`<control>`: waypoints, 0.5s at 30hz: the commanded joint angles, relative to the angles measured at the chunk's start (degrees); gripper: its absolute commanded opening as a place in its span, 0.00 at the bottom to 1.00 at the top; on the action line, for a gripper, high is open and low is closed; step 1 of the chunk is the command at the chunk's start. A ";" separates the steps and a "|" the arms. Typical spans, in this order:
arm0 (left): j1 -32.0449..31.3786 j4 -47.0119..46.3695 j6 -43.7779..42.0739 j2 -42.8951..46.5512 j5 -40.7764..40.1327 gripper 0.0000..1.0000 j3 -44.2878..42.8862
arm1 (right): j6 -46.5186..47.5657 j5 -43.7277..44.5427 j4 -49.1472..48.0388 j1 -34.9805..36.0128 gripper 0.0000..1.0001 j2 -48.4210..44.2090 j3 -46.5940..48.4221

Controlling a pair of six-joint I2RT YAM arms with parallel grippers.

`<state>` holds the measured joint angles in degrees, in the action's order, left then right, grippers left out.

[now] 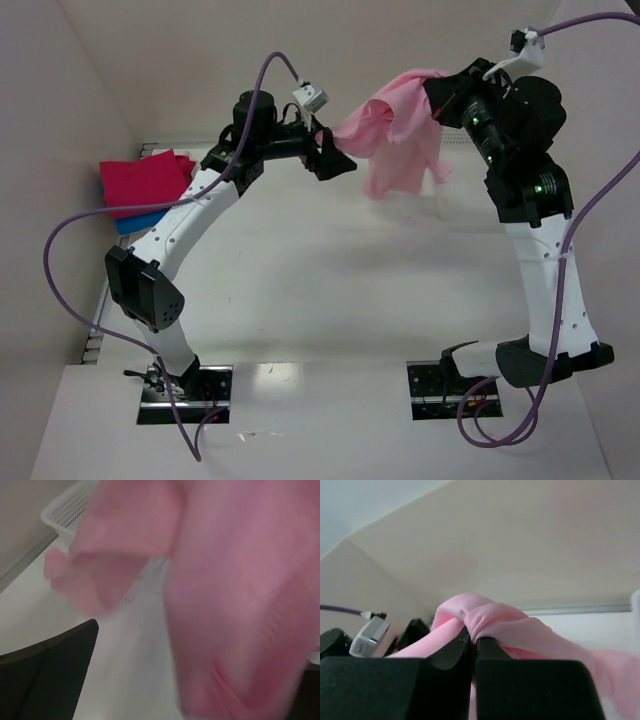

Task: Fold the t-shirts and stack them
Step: Move the tshirt to the center of the board

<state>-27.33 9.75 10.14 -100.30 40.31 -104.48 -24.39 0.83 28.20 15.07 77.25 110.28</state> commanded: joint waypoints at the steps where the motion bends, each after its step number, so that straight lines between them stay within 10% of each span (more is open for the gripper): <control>1: -3.25 -16.52 -3.64 -0.86 -4.58 0.99 4.93 | -7.32 -15.49 -5.45 -0.04 0.00 0.21 -7.62; 8: -5.83 -33.87 3.22 -1.41 -0.25 0.89 11.58 | -9.16 -20.45 -5.52 -0.04 0.00 -2.01 -8.07; 13: -8.18 -33.92 2.88 -1.14 -3.31 0.08 10.75 | -8.58 -20.83 -3.60 -0.04 0.00 -3.45 -8.15; 15: -8.18 -34.11 3.39 0.70 -7.27 0.00 11.85 | -8.17 -19.99 -3.22 -0.04 0.00 -4.05 -8.85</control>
<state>-34.89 -16.45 13.69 -102.59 36.79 -92.55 -32.75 -17.67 26.76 14.98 76.49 100.07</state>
